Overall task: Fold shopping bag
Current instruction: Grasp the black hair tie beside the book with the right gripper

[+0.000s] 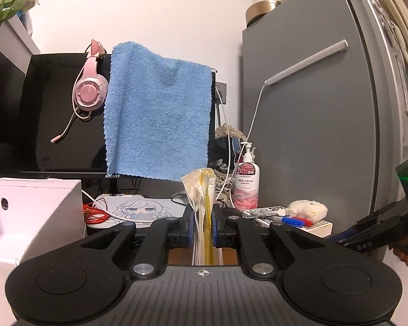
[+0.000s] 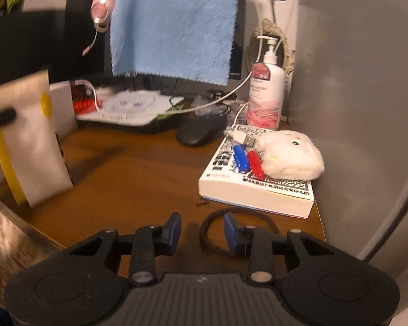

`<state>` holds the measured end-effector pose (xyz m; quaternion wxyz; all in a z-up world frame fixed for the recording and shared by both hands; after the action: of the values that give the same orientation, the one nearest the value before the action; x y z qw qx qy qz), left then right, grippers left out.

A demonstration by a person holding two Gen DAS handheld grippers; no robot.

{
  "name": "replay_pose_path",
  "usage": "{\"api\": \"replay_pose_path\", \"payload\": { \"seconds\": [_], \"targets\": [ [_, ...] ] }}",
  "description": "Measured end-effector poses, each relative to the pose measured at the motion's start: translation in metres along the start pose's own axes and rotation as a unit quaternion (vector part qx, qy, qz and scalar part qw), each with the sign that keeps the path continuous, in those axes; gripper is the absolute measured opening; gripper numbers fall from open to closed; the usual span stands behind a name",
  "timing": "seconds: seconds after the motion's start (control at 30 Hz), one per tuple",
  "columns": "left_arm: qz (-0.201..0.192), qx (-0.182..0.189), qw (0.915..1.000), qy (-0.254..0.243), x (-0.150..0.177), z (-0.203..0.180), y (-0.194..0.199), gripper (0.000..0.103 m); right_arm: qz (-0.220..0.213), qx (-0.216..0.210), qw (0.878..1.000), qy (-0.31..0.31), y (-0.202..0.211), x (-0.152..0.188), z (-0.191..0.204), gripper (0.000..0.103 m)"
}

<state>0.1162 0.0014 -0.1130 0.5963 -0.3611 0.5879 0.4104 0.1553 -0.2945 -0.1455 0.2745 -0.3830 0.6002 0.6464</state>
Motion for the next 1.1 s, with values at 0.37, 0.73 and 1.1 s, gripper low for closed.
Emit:
{"api": "replay_pose_path", "payload": {
  "seconds": [0.37,0.73,1.1],
  "targets": [
    [0.001,0.005,1.0,0.002,0.003,0.001,0.0,0.012,-0.006,-0.021,0.998,-0.06,-0.004,0.0,-0.005,0.003],
    [0.012,0.01,0.9999,0.005,0.004,0.0,-0.002,0.013,0.031,-0.429,0.77,-0.472,-0.01,-0.013,0.004,0.003],
    [0.021,0.014,0.9997,-0.002,0.007,-0.003,-0.004,0.013,0.045,-0.365,0.761,-0.534,-0.046,0.026,-0.006,0.007]
  ]
}}
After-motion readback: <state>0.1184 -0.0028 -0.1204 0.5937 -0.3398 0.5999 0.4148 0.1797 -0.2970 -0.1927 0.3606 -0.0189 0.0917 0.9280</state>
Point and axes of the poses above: each gripper's, at about its wrist camera, not at the fingertips, and y roughly against the way its jaws point, z to its left, x to its underside, the point moved 6 cm from there along -y, roughly the way its jaws point, and after that the axes turned 5 degrees about -y, right-handed, at the moved point
